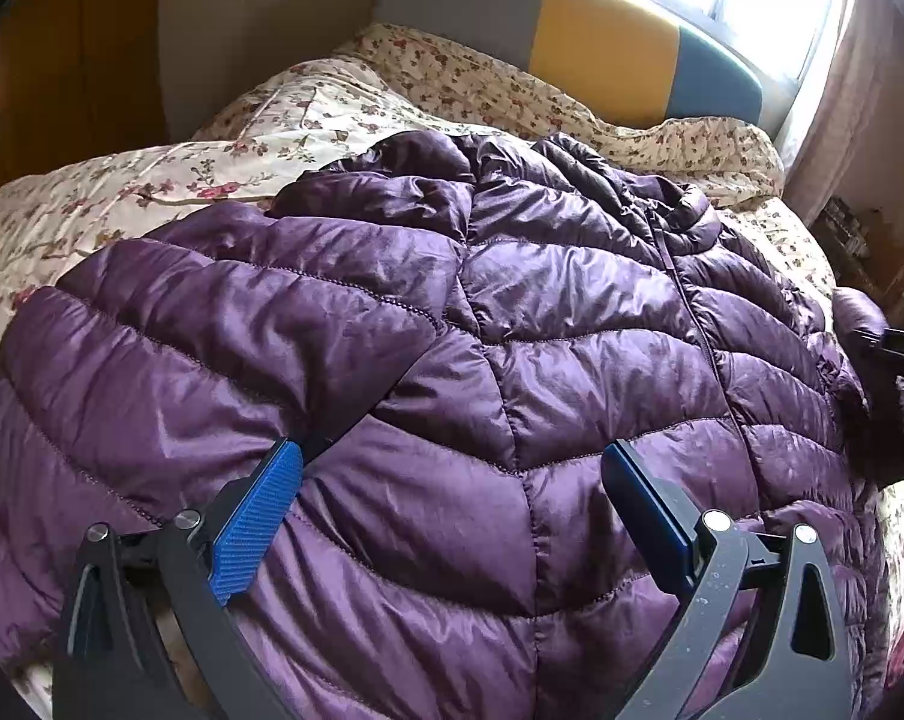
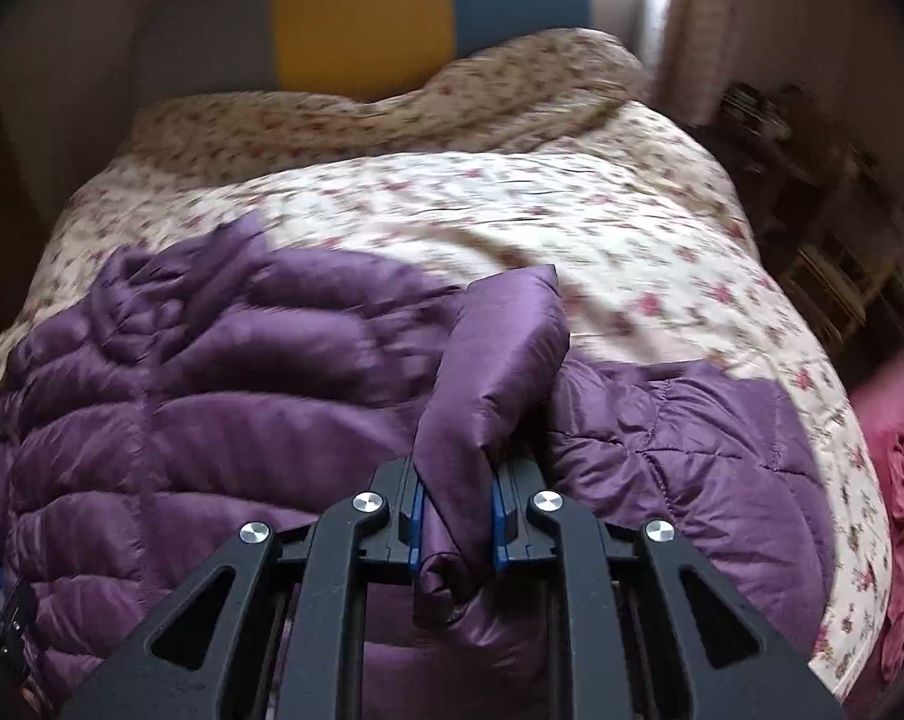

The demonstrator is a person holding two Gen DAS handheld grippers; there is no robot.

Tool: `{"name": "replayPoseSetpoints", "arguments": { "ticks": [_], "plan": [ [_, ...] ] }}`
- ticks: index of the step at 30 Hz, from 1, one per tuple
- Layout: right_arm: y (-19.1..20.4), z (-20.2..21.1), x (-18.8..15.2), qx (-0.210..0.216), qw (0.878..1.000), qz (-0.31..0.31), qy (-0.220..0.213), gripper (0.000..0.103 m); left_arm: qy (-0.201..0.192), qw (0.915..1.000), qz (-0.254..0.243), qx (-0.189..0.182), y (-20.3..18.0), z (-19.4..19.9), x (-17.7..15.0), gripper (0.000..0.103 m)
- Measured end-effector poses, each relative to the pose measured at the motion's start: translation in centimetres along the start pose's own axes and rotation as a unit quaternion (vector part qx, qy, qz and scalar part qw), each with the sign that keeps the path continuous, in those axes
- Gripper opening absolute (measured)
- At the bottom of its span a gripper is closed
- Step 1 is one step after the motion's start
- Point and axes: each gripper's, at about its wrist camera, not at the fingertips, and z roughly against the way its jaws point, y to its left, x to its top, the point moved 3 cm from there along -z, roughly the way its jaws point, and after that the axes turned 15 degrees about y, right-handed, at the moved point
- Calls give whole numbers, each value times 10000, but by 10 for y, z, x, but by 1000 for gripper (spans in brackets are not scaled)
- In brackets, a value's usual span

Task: Fold large clothes
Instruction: 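Carry the held sleeve across the jacket body with the right gripper and release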

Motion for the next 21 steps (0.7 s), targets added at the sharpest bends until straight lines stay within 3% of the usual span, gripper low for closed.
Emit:
{"name": "replayPoseSetpoints", "arguments": {
  "ticks": [9,16,21],
  "plan": [
    [68,-5,-13,-146,9955,926,-147,15,-37,10000,21,-48,4,3,-2,97],
    [130,-9,-29,-697,9732,2147,-443,15,-81,9999,87,-118,6,6,-3,97],
    [174,-13,-38,-707,9582,2725,-506,15,-145,9993,184,-304,17,13,-8,97]
  ]
}}
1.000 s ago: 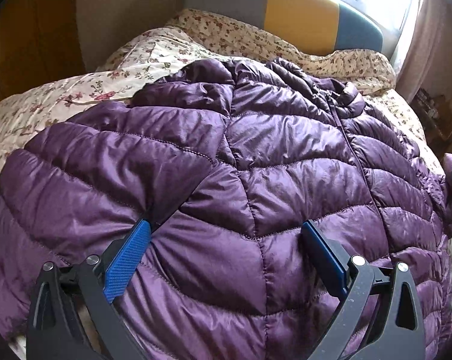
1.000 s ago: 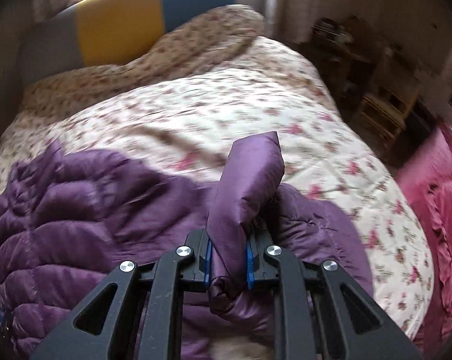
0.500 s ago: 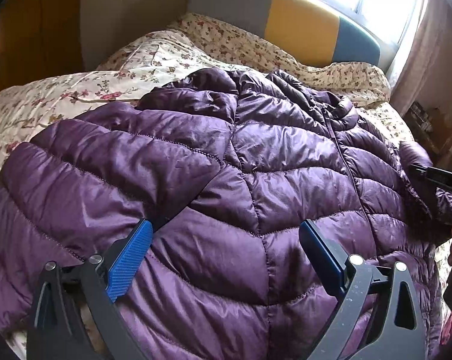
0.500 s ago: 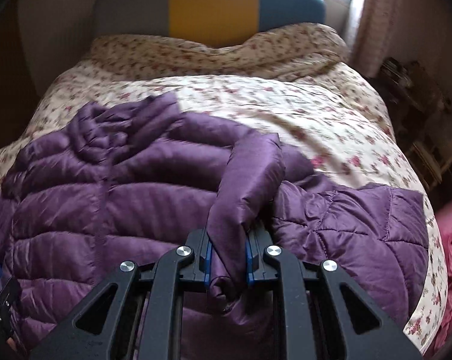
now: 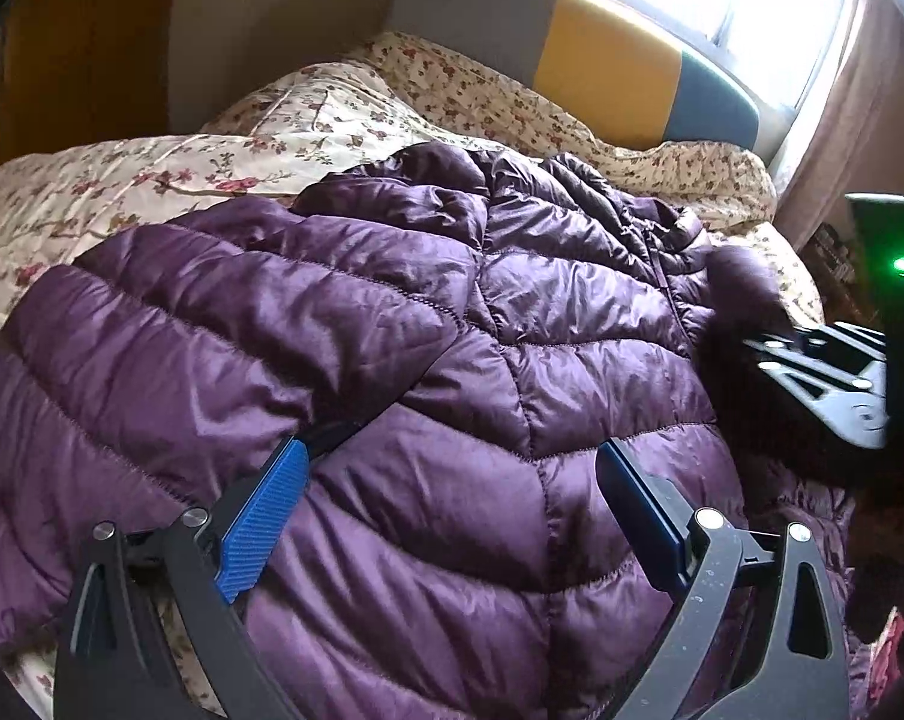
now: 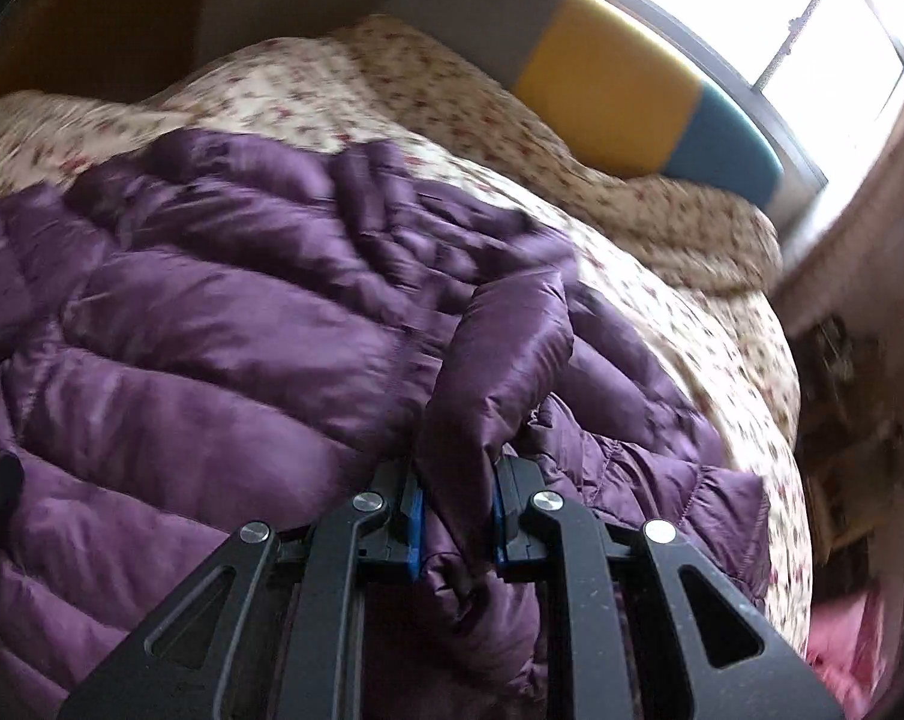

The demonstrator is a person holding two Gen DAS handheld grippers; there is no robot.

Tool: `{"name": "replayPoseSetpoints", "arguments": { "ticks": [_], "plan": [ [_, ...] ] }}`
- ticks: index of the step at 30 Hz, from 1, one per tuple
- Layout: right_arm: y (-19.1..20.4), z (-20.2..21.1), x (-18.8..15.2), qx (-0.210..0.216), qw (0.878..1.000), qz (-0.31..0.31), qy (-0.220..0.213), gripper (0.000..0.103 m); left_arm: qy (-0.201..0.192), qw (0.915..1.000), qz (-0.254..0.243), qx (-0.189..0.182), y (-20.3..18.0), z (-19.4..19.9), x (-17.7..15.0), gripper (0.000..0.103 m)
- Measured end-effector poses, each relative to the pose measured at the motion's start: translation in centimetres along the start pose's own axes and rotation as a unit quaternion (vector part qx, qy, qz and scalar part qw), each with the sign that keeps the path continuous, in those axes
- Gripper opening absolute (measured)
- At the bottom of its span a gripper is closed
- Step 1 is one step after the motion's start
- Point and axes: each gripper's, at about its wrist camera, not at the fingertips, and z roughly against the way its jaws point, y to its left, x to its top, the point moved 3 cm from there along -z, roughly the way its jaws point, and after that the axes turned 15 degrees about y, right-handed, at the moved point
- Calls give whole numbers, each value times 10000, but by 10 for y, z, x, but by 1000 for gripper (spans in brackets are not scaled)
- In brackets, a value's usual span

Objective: Fold large clothes

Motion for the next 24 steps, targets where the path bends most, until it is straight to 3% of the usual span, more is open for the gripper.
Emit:
{"name": "replayPoseSetpoints", "arguments": {
  "ticks": [9,11,18,24],
  "plan": [
    [53,-8,11,203,9976,648,144,17,-5,9998,43,-177,13,9,-4,93],
    [54,-6,9,238,9974,675,90,31,2,9998,40,-196,15,10,-6,93],
    [45,13,-2,108,9978,642,-134,55,-21,9999,-30,-148,11,16,-6,93],
    [18,34,-26,-13,9981,533,-304,84,-75,9996,-179,-227,-4,22,3,93]
  ]
}}
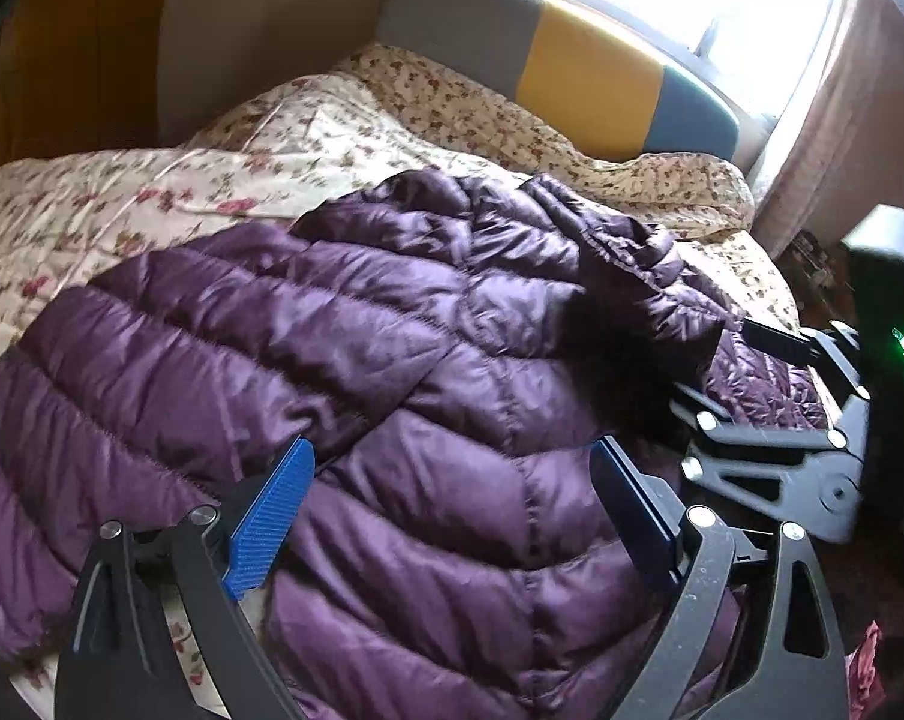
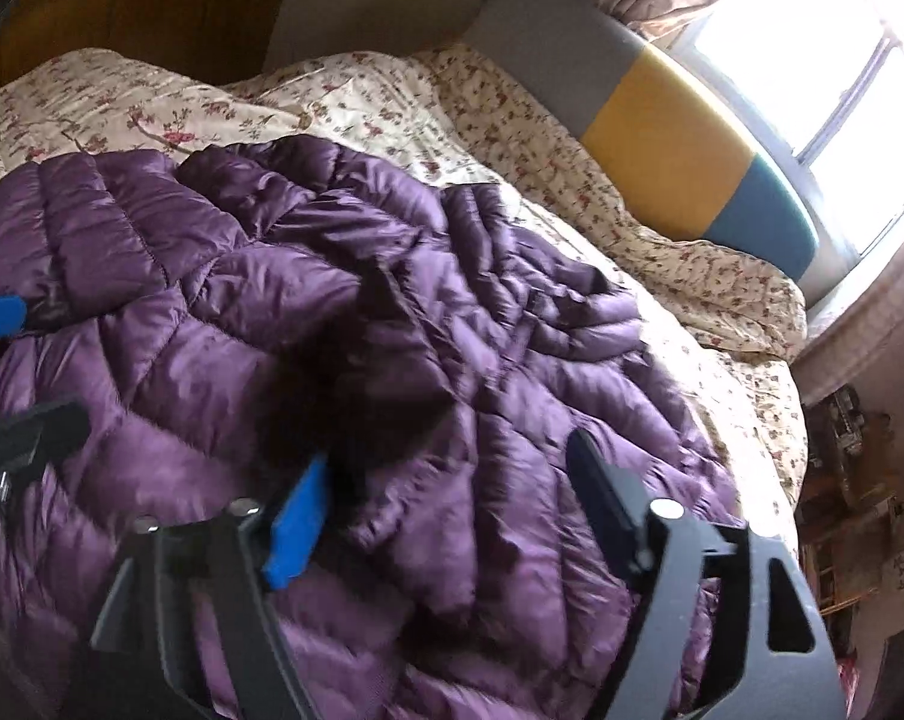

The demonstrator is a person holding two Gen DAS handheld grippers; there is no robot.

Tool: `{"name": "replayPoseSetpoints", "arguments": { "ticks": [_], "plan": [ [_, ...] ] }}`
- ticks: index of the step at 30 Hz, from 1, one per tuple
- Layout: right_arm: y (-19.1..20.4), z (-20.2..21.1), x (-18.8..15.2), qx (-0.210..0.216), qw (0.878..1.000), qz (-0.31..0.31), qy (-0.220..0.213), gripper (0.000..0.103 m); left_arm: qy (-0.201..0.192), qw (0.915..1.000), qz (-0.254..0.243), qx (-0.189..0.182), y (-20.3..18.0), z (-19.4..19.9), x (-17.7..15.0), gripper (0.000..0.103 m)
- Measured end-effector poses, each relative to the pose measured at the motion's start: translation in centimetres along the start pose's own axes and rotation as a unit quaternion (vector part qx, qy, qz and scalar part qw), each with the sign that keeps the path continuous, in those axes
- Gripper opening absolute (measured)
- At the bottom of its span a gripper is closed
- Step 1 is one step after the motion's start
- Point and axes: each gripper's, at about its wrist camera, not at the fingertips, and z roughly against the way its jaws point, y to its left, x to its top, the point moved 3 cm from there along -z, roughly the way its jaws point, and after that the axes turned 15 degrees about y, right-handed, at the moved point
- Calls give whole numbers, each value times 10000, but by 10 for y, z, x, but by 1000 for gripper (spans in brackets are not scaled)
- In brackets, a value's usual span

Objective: Fold large clothes

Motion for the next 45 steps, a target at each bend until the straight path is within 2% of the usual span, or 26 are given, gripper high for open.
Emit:
{"name": "replayPoseSetpoints", "arguments": {
  "ticks": [1,5,7,9,13,15,17,18,19,20,22,26,28,34,36,37,38,40,43,45],
  "plan": [
    [-5,2,-4,-10,10000,-8,11,89,0,10000,-42,-26,-4,0,2,93],
    [-32,6,-29,13,9997,-223,97,97,58,9995,-157,-253,-22,-3,12,93],
    [-43,8,-38,247,9990,-343,130,101,105,9990,-151,-402,-29,-6,17,93],
    [-47,10,-44,420,9984,-350,159,101,93,9981,-136,-586,-37,-6,23,93],
    [-70,1,-51,151,9965,-778,269,101,192,9979,-157,-600,-50,-14,33,93],
    [-85,-6,-54,-12,9941,-1030,333,100,289,9980,-202,-532,-54,-23,37,84],
    [-100,-12,-56,-52,9905,-1309,409,99,530,9967,-213,-582,-55,-36,39,57],
    [-111,-17,-58,-99,9872,-1523,462,99,606,9960,-207,-616,-55,-41,39,47],
    [-120,-21,-61,-71,9842,-1699,493,99,686,9953,-199,-649,-55,-46,39,25],
    [-128,-25,-63,-12,9816,-1835,523,99,733,9950,-200,-646,-55,-50,38,17],
    [-143,-32,-69,84,9748,-2157,568,99,655,9958,-195,-613,-51,-50,36,10],
    [-165,-59,-76,628,9554,-2801,697,99,535,9970,-151,-531,-42,-45,29,10],
    [-167,-70,-77,809,9498,-2930,742,99,534,9972,-162,-501,-38,-44,26,10],
    [-153,-95,-72,874,9494,-2899,834,100,487,9980,-166,-380,-33,-45,16,12],
    [-149,-98,-72,803,9506,-2891,796,100,369,9989,-61,-285,-29,-37,13,31],
    [-148,-99,-72,765,9512,-2887,773,101,251,9993,48,-265,-25,-29,11,59],
    [-146,-100,-72,731,9520,-2871,770,101,16,9997,113,-237,-24,-19,10,75],
    [-146,-101,-72,725,9522,-2868,767,101,-196,9995,94,-216,-25,-5,10,75],
    [-145,-102,-73,697,9527,-2862,744,101,-241,9990,8,-378,-37,2,17,70],
    [-145,-102,-74,685,9529,-2861,731,101,-202,9985,-165,-479,-52,0,24,62]
  ]
}}
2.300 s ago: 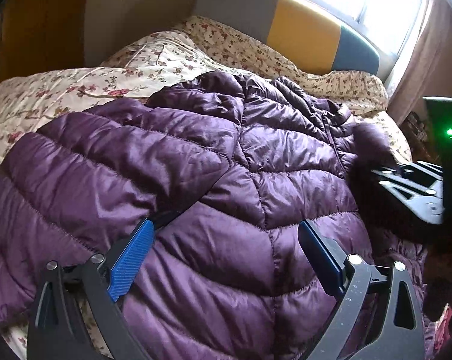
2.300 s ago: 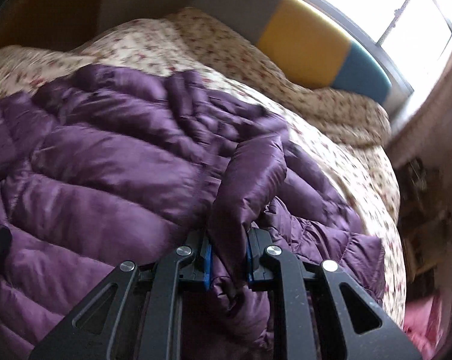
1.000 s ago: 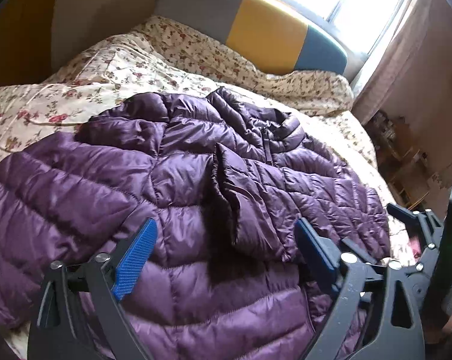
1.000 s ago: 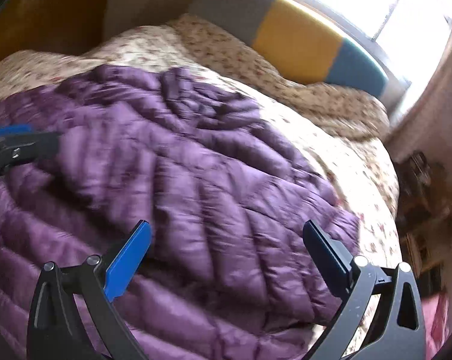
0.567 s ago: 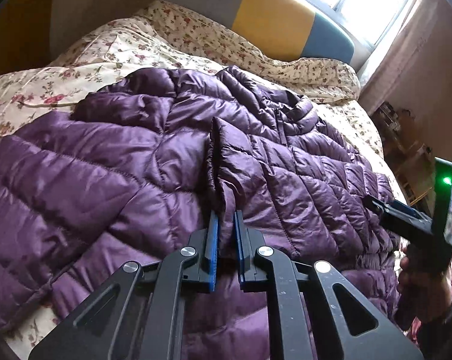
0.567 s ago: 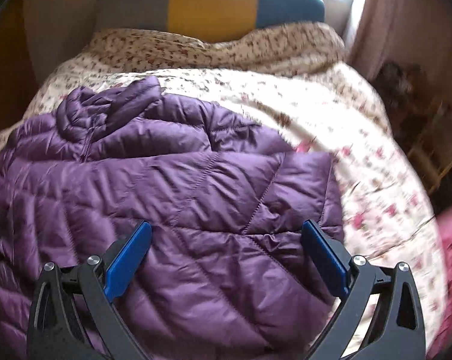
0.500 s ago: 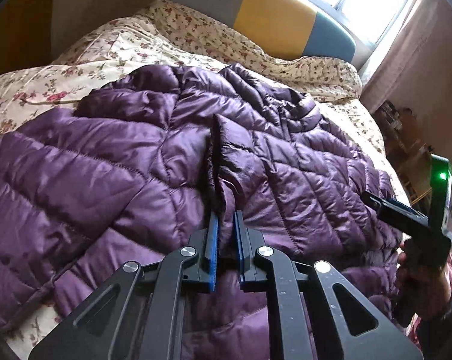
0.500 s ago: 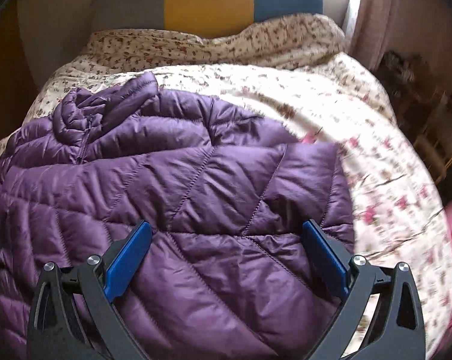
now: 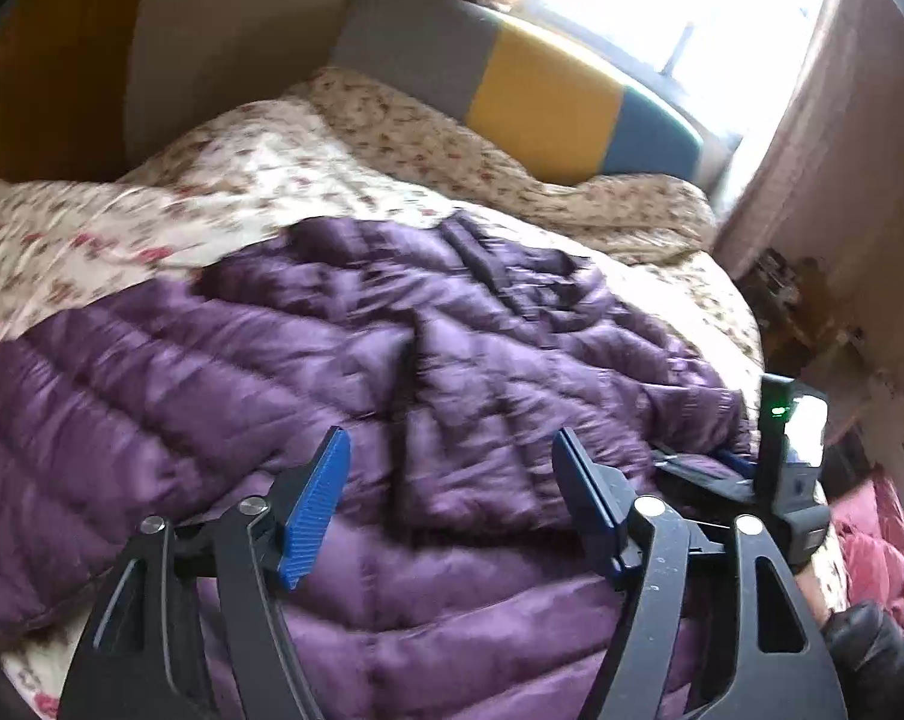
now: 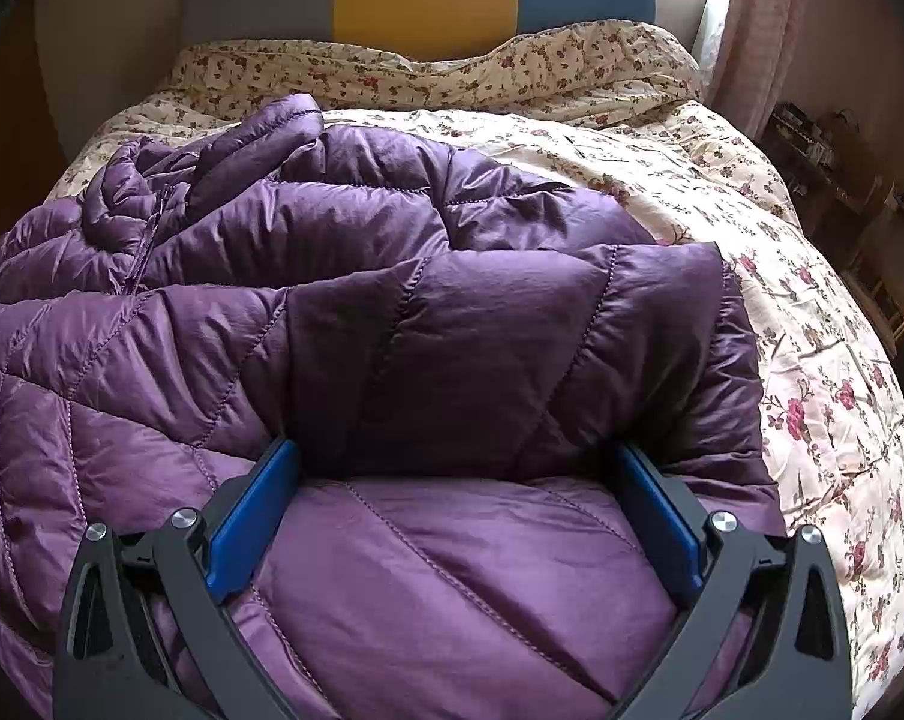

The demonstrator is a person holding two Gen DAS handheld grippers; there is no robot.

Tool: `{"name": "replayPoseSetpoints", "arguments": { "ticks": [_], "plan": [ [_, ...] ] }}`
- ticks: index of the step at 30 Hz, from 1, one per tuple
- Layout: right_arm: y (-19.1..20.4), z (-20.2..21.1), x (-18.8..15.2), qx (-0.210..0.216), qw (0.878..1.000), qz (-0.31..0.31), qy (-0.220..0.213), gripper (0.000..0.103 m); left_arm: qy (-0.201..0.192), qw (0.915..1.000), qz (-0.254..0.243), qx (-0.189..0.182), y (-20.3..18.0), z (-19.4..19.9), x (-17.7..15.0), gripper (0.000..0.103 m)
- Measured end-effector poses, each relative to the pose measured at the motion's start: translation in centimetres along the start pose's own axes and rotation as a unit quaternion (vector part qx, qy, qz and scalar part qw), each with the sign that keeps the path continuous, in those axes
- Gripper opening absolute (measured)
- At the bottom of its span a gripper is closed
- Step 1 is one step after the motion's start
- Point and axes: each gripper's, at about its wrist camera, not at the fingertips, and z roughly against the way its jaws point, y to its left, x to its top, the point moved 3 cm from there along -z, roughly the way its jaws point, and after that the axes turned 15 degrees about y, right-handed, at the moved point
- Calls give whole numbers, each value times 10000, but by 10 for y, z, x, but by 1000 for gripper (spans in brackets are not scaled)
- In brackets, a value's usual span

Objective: Fold large clothes

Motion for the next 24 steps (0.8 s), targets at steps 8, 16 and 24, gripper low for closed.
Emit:
{"name": "replayPoseSetpoints", "arguments": {
  "ticks": [8,16,24],
  "plan": [
    [0,-2,-2,50,10000,-32,-63,101,805,9957,-33,449,-2,-82,7,54],
    [-1,-3,-2,44,10000,-30,-71,101,661,9969,-95,422,-1,-84,3,55],
    [-2,-2,-2,16,10000,-28,-93,101,318,9965,741,234,29,-12,-25,74]
  ]
}}
